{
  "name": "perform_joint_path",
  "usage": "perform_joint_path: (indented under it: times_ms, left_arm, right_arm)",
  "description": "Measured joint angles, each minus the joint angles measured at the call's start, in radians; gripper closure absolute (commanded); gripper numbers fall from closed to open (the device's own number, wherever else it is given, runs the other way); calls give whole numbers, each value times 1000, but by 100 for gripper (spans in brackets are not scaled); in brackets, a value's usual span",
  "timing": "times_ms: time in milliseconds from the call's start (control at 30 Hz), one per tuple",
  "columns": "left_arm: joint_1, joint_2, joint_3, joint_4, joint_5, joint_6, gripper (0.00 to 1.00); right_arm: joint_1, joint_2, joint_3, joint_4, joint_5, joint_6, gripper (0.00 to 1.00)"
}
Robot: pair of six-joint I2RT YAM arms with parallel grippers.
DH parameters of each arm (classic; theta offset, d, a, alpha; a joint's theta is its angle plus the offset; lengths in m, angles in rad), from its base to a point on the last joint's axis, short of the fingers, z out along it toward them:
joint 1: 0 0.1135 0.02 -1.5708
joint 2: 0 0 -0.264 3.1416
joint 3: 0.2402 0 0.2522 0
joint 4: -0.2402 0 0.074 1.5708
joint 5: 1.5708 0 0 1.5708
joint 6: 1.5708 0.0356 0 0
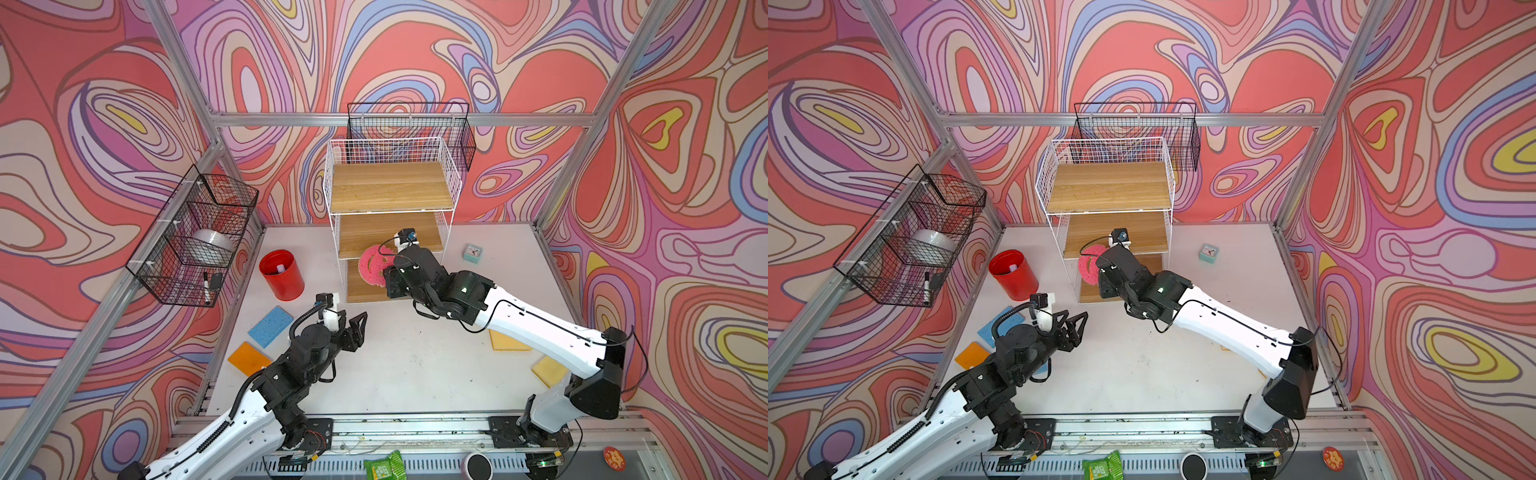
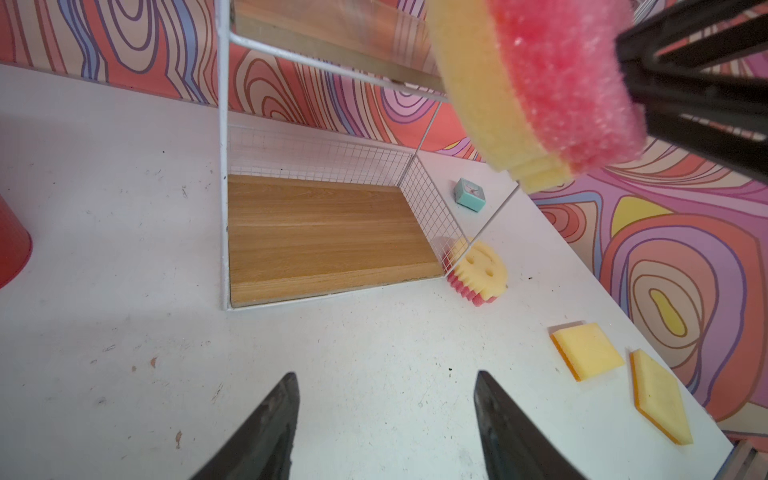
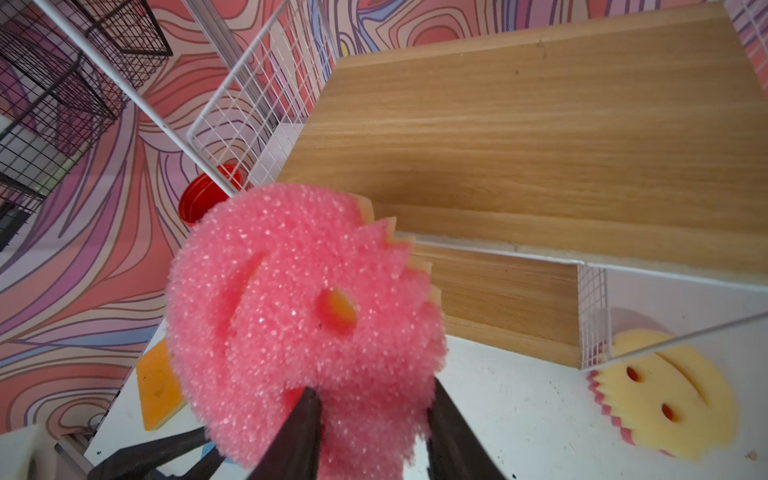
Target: Place and organize the cleaning sponges onto the shelf
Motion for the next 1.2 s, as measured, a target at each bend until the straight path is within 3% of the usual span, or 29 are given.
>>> perform_joint_path:
  times_ms: [200, 400, 800, 1200]
  left_arm:
    - [6, 103, 27, 119, -34, 3, 34]
    - [68, 201, 37, 211, -33, -5, 37]
    - [106, 227, 48, 305, -33, 5, 38]
    - [117, 320, 105, 377, -34, 13, 39]
  right_arm:
    - [0, 75, 72, 9, 2, -23, 59]
    - [0, 135, 126, 11, 7, -38, 58]
    - [-17, 243, 220, 15, 19, -48, 58]
    - [-47, 253, 259, 20, 17, -48, 56]
